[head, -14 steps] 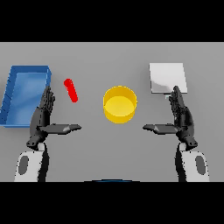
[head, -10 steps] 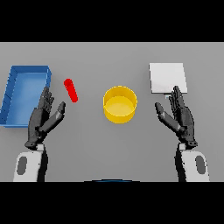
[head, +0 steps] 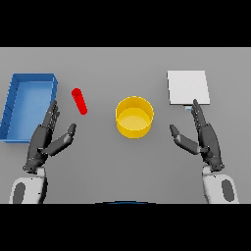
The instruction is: Pick up the red beaker and tilt it to pour out 1 green nut into yellow bowl. Pick up the yellow bowl and place it on the metallic measuring scale.
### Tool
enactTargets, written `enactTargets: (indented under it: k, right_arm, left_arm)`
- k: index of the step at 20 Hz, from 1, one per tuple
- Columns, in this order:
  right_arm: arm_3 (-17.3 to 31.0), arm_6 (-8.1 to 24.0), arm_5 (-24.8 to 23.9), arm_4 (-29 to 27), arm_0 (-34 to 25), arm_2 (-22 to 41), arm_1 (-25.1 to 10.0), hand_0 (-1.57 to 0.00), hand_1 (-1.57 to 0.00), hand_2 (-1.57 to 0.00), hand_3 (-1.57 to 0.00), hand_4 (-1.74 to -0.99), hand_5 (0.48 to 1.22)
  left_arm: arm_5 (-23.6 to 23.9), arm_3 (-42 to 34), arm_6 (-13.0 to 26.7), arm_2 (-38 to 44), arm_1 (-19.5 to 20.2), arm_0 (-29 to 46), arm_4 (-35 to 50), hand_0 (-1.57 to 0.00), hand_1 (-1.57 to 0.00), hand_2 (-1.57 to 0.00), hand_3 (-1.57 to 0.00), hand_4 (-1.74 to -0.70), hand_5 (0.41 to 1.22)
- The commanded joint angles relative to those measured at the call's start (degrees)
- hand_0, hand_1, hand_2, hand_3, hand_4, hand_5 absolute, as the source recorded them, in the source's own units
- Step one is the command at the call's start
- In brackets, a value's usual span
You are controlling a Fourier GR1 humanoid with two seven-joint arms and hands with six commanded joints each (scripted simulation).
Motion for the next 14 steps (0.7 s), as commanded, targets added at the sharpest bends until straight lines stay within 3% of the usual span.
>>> enactTargets:
  k: [1,7,14]
  right_arm:
    - [-0.3,0.0,0.7,-1.4,-0.3,-0.6,-0.1,0.0,0.0,0.0,0.0,-1.225,0.59]
    - [0.0,-1.6,2.0,-2.4,-1.1,-0.8,-0.5,0.0,0.0,0.0,0.0,-1.292,0.624]
    - [-0.8,-1.9,2.8,-3.2,-0.4,-1.2,-1.3,0.0,0.0,0.0,0.0,-1.29,0.617]
  left_arm:
    - [0.0,0.1,0.1,-0.6,-0.1,0.4,-0.7,0.0,0.0,0.0,0.0,-1.18,0.657]
    - [0.8,5.8,1.8,-0.1,-1.2,-4.0,-1.6,0.0,0.0,0.0,0.0,-1.19,0.658]
    - [3.3,20.4,-1.9,3.5,-0.9,-15.4,-3.4,0.0,0.0,0.0,0.0,-1.21,0.651]
